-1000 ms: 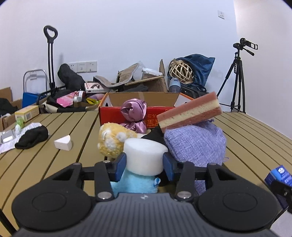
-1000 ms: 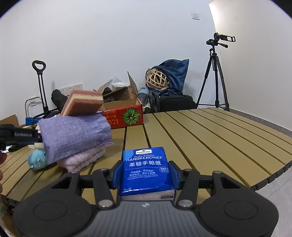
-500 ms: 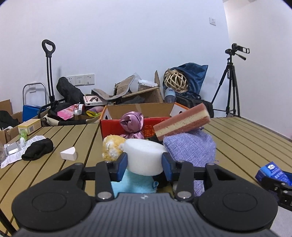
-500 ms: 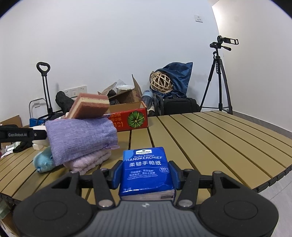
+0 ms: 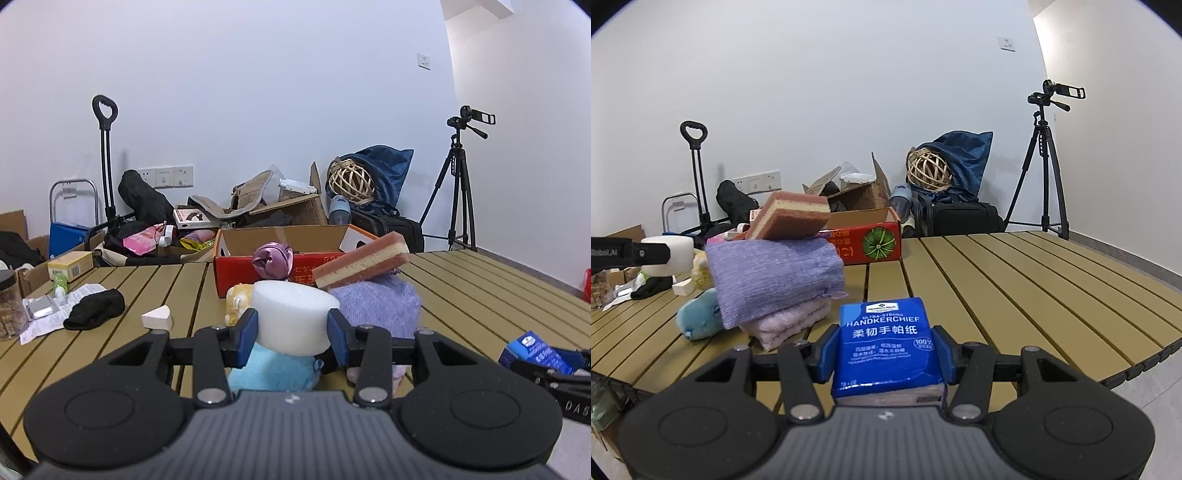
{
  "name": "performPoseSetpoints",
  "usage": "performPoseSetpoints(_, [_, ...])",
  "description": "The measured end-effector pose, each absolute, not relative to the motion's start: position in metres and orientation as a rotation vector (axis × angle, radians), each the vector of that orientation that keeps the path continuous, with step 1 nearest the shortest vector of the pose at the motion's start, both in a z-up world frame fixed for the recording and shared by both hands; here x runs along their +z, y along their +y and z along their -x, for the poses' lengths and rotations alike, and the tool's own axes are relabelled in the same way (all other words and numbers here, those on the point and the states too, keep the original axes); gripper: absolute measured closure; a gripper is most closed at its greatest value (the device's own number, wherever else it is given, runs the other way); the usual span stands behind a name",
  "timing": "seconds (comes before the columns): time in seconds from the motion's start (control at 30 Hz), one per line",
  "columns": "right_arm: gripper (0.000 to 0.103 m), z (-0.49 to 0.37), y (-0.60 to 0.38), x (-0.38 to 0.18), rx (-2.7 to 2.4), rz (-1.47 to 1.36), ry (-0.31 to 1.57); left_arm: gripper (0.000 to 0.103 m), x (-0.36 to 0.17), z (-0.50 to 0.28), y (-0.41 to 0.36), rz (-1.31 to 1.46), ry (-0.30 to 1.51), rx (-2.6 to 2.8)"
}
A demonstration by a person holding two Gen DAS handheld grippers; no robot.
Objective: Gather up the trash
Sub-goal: 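Lift both held items off the table and carry them over the black bin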
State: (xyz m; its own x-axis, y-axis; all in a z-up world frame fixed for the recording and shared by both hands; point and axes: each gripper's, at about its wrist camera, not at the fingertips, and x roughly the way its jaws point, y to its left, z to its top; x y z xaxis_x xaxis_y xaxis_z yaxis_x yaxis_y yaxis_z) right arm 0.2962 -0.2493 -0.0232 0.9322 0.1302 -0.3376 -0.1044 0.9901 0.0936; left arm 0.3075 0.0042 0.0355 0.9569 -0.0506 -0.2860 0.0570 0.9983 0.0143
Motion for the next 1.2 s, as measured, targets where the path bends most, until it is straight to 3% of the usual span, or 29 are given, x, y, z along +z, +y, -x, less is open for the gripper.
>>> performPoseSetpoints(0.67, [0.052,-0.247,-0.234,-0.018,0.198,-0.058,0.389,0.061,0.035,-0.254,0.013,0.023,0.319,-0.126])
performPoseSetpoints(1.2, [0.052,-0.203,-0.237,-0.052,0.174,-0.077,0.513,0.061,0.013,-0.199,0.008,0.032,0.393,-0.150])
